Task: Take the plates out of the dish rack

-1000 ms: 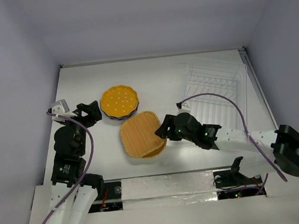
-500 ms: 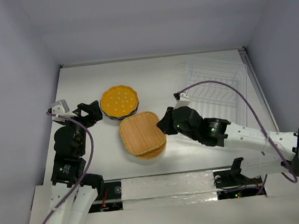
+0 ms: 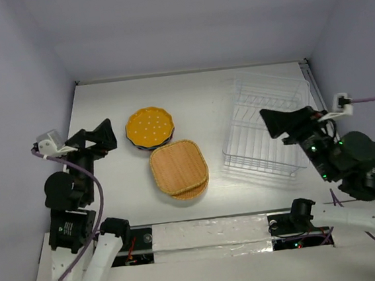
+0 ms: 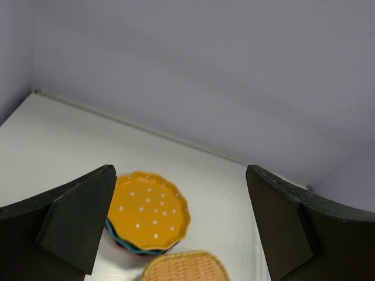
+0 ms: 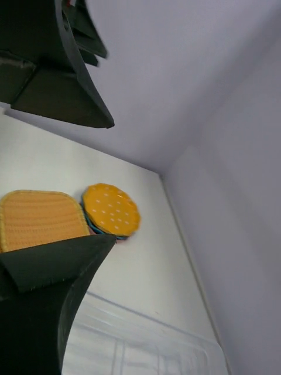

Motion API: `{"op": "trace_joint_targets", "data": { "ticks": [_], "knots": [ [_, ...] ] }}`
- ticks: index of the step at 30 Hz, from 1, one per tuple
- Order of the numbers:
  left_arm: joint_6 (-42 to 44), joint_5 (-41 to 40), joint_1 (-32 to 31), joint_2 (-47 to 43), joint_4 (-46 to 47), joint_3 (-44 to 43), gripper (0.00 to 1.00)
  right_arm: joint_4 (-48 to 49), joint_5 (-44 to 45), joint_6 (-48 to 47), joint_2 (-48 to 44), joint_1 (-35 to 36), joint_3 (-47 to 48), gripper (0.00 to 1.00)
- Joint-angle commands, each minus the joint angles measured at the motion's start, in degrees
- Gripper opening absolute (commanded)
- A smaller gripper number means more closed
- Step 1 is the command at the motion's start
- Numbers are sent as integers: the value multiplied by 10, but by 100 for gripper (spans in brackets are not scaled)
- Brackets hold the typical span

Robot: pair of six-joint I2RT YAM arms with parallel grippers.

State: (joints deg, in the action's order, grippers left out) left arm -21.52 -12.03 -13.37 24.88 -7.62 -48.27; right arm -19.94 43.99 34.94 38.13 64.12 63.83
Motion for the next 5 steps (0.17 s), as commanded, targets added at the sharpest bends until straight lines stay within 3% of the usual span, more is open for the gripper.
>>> {"op": "trace_joint_targets", "data": {
  "ticks": [1,5],
  "knots": [
    [4,2,4,-14,10,-45,92,-28,104,-35,-39,1,-11,79],
    [6,2,4,-16,16,-38,92,6,103,-44,-64,1,-56,80]
  ]
}}
